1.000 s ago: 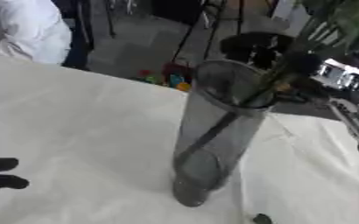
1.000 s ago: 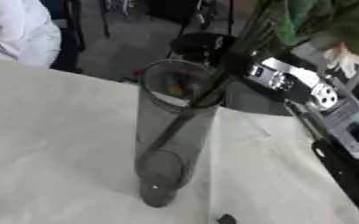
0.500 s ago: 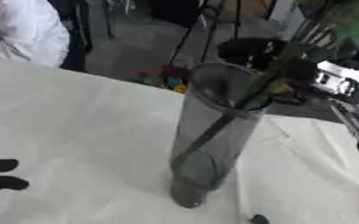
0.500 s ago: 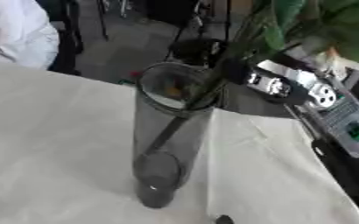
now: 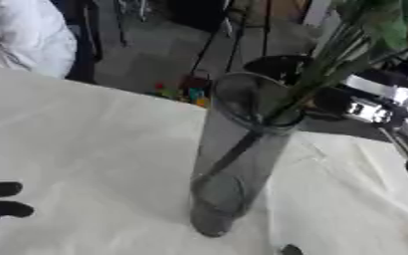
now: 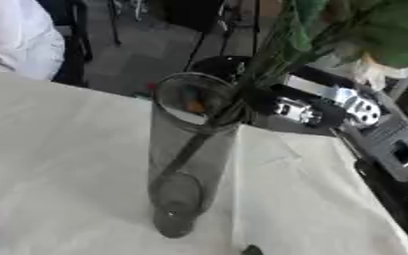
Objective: Arrange flowers into the vase.
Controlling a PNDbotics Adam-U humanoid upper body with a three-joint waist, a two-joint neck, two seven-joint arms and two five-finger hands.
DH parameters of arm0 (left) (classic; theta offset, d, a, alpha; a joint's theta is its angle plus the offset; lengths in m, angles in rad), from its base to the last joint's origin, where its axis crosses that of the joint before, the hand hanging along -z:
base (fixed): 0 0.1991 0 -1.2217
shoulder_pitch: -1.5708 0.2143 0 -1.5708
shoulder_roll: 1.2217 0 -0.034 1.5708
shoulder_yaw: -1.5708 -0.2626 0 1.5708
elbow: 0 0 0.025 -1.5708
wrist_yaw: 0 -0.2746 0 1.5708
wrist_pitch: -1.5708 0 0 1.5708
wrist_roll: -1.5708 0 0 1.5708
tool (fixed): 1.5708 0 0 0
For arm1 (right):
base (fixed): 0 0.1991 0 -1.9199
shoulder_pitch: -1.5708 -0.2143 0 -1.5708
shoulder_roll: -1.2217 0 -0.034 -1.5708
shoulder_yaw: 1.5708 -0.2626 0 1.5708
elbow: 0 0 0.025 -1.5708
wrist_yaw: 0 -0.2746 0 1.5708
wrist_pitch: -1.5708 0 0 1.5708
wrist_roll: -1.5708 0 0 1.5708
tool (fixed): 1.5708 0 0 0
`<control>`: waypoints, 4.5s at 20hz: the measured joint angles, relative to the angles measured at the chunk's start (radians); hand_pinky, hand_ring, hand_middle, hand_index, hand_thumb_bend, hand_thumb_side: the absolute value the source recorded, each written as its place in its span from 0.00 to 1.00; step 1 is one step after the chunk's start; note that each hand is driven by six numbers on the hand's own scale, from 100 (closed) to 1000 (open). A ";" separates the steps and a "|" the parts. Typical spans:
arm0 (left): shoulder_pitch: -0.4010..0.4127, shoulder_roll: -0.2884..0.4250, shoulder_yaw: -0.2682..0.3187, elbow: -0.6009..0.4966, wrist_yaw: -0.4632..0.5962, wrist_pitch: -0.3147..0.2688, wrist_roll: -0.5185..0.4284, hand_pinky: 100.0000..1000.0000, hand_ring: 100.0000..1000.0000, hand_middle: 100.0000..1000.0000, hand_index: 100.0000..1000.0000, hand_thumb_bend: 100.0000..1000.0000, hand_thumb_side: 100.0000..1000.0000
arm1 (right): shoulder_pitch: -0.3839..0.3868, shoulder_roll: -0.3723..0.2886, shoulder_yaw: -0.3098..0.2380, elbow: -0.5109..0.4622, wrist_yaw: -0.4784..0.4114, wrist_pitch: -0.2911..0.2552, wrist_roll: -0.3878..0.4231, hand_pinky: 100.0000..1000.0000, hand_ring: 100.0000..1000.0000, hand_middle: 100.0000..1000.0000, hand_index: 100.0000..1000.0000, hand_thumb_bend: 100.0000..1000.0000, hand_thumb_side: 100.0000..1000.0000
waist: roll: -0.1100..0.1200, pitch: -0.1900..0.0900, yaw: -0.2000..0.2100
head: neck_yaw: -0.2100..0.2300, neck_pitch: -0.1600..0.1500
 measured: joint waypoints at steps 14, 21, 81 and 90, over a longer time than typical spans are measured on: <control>0.000 0.000 -0.005 0.000 0.000 0.000 -0.005 0.50 0.62 0.69 0.94 0.25 1.00 | 0.025 -0.011 -0.006 0.005 0.010 -0.012 -0.008 1.00 1.00 1.00 1.00 0.22 1.00 | 0.000 0.000 0.000 | 0.000 -0.008; 0.000 0.000 -0.005 0.000 0.001 0.001 -0.009 0.50 0.62 0.69 0.94 0.25 1.00 | 0.041 -0.017 -0.014 0.005 0.009 -0.016 -0.013 1.00 1.00 1.00 1.00 0.23 1.00 | 0.000 -0.001 0.000 | 0.000 -0.008; 0.008 0.000 -0.007 0.000 0.005 0.014 -0.026 0.49 0.63 0.71 0.94 0.24 1.00 | 0.092 -0.035 -0.030 0.018 -0.028 -0.013 -0.074 1.00 1.00 1.00 1.00 0.26 1.00 | 0.006 -0.002 -0.004 | -0.009 -0.009; 0.008 0.000 -0.007 0.000 0.005 0.014 -0.026 0.49 0.63 0.71 0.94 0.24 1.00 | 0.125 -0.052 -0.052 0.034 -0.009 -0.016 -0.108 1.00 1.00 1.00 1.00 0.27 1.00 | 0.014 -0.002 -0.012 | -0.009 -0.009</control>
